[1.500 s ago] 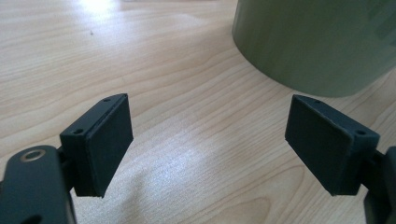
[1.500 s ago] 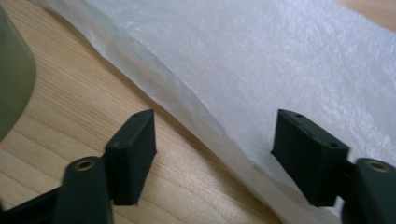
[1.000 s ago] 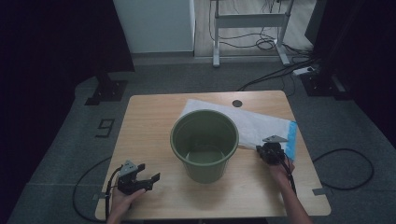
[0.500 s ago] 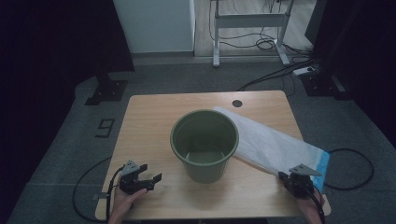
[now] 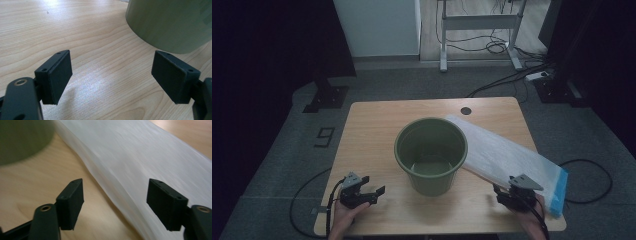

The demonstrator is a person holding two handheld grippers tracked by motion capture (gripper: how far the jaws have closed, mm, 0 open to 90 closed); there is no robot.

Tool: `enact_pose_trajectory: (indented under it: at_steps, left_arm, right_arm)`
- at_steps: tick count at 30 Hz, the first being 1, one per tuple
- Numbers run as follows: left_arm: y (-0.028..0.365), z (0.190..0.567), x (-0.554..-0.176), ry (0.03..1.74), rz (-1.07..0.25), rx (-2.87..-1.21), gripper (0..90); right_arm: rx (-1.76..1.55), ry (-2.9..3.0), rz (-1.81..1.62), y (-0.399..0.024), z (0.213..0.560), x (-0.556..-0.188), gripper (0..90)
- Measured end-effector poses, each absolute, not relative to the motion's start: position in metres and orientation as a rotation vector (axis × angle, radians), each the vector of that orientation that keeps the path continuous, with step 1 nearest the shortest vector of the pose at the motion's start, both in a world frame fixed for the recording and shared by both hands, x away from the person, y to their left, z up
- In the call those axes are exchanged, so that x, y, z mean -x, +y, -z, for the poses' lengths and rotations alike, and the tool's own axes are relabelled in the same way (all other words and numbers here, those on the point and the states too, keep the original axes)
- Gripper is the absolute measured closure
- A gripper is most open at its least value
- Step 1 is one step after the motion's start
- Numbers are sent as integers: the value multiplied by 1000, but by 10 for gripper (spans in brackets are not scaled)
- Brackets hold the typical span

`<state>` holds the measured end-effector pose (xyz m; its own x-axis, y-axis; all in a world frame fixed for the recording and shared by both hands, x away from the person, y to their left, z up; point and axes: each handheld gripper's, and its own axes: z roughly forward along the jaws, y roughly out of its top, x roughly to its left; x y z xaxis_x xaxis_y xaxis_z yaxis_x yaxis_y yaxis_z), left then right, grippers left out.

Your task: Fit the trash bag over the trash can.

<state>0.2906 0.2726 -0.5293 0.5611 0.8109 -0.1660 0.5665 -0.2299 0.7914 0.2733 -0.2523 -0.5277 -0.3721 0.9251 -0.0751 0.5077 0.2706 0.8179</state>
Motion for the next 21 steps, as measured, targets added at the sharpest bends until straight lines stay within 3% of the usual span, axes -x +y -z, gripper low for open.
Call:
enact_pose_trajectory:
  at_steps: [3, 9, 16, 19, 20, 21]
  left_arm:
    - [272, 529, -290, 1112, -354, -1927, 163]
    - [277, 528, -290, 1118, -351, -1907, 162]
    - [282, 527, -289, 1119, -340, -1878, 162]
    - [281, 527, -289, 1119, -337, -1878, 162]
    - [281, 527, -289, 1119, -337, -1879, 162]
    - [281, 527, -289, 1119, -336, -1882, 162]
  right_arm:
    - [-1262, 2064, -1022, -225, 530, -306, 240]
    - [-1262, 2120, -991, -199, 540, -343, 228]
    - [-1306, 2154, -953, -193, 548, -355, 260]
    - [-1327, 2151, -937, -194, 550, -357, 314]
    - [-1337, 2136, -954, -196, 551, -357, 435]
    - [-1342, 2133, -968, -197, 551, -357, 498]
